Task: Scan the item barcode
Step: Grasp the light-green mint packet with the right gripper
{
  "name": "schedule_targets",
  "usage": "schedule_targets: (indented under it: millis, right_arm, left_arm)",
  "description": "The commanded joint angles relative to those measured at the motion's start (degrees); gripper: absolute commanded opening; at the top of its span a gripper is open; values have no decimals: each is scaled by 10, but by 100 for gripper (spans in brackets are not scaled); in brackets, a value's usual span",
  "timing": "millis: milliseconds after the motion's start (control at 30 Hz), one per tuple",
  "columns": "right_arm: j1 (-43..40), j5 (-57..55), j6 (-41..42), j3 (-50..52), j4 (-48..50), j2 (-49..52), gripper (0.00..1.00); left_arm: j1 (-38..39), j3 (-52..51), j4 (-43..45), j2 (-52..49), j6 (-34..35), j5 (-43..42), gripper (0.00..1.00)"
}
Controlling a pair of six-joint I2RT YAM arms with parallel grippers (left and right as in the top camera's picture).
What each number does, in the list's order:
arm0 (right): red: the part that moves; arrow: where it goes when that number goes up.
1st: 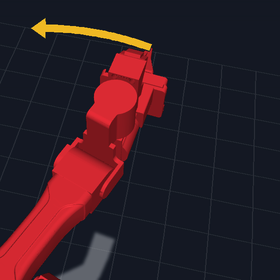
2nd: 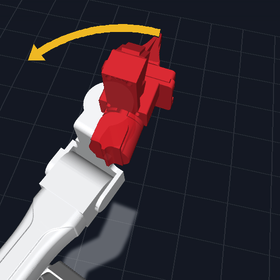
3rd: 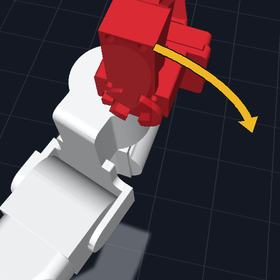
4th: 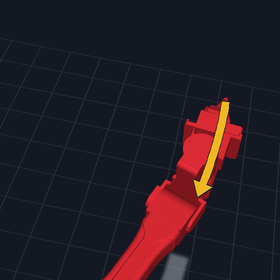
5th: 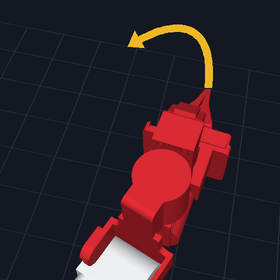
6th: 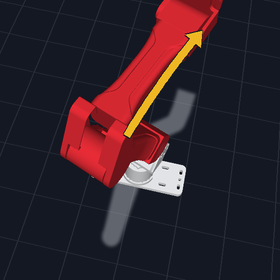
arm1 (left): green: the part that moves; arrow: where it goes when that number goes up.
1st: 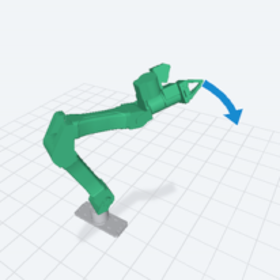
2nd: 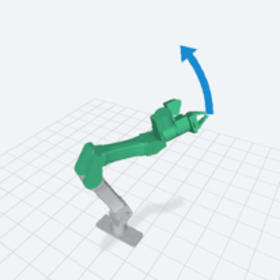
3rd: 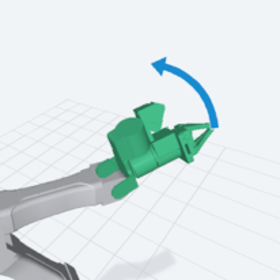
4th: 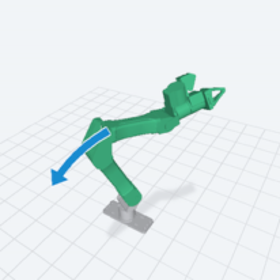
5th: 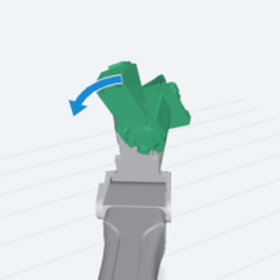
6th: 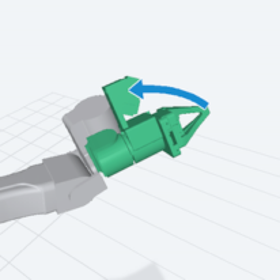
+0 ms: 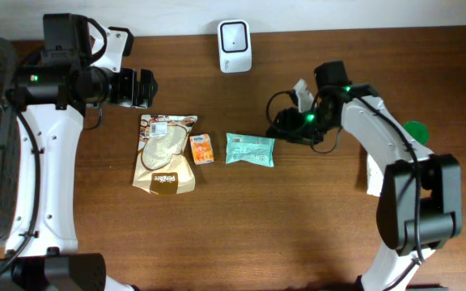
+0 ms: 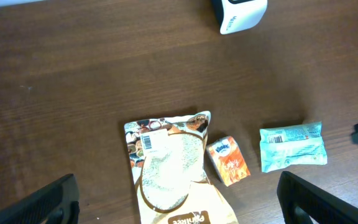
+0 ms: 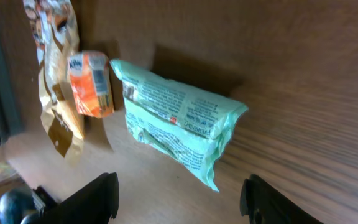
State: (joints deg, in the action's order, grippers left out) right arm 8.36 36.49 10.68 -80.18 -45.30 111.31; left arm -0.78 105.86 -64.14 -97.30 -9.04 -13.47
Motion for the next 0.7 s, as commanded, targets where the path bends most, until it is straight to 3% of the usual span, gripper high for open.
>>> schedule_targets:
  millis: [0, 433, 667]
  right_arm:
    - [3, 39, -8, 35, 39, 21, 62]
    - [23, 53, 23, 53, 106, 80, 60]
    - [25, 51, 50, 53, 122, 110, 53]
  left_arm:
    - [-2, 2, 0, -2, -9, -2, 99]
    - [-2, 2, 0, -2, -9, -2, 99]
    - [-2, 2, 0, -2, -9, -2, 99]
